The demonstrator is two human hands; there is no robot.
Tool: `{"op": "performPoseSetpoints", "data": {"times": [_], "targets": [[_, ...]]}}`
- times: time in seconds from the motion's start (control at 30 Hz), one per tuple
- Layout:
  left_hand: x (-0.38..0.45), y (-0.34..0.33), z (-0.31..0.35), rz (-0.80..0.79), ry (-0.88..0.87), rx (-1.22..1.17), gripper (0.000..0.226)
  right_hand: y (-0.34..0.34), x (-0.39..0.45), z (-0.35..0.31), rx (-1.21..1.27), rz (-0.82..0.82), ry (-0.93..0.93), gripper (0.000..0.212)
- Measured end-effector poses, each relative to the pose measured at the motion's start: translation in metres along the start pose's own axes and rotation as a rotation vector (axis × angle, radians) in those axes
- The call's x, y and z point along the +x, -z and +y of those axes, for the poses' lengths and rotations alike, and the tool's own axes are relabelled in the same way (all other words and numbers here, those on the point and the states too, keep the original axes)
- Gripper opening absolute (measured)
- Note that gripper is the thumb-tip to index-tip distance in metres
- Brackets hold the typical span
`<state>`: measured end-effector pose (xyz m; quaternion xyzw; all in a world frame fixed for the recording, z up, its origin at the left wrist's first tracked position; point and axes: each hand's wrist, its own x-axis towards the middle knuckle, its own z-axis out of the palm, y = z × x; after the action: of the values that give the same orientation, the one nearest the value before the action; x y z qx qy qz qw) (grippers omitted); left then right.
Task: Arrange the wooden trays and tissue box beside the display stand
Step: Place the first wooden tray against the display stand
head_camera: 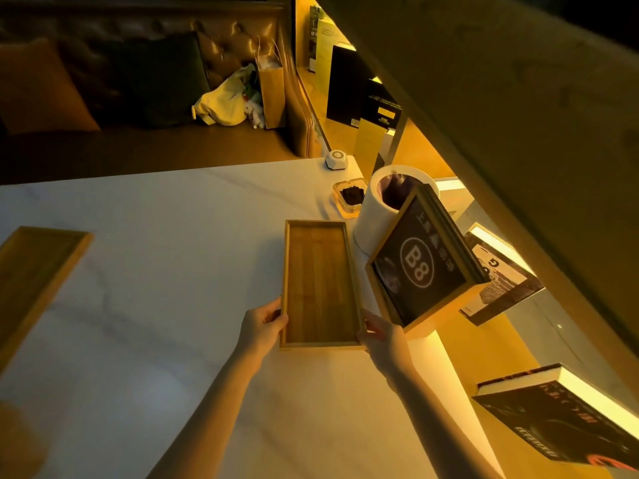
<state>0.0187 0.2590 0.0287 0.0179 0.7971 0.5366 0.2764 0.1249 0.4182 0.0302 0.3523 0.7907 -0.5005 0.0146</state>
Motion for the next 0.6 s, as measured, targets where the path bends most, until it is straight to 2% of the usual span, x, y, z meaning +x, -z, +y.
{"op": "performPoseSetpoints", "data": {"times": [0.27, 0.53, 0.6], "targets": [[0.02, -0.012, -0.002, 0.016, 0.014, 0.014, 0.037, -0.005, 0.025, 0.015, 0.004, 0.031, -0.018, 0.04], [0.033, -0.021, -0.011, -0.009, -0.017, 0.11, 0.041, -0.014, 0.029, 0.025, -0.159, 0.253, 0.1, 0.033], [0.035, -0.025, -0.015, 0.014, -0.039, 0.176, 0.042, -0.02, 0.029, 0.028, -0.2, 0.258, 0.081, 0.032]]}}
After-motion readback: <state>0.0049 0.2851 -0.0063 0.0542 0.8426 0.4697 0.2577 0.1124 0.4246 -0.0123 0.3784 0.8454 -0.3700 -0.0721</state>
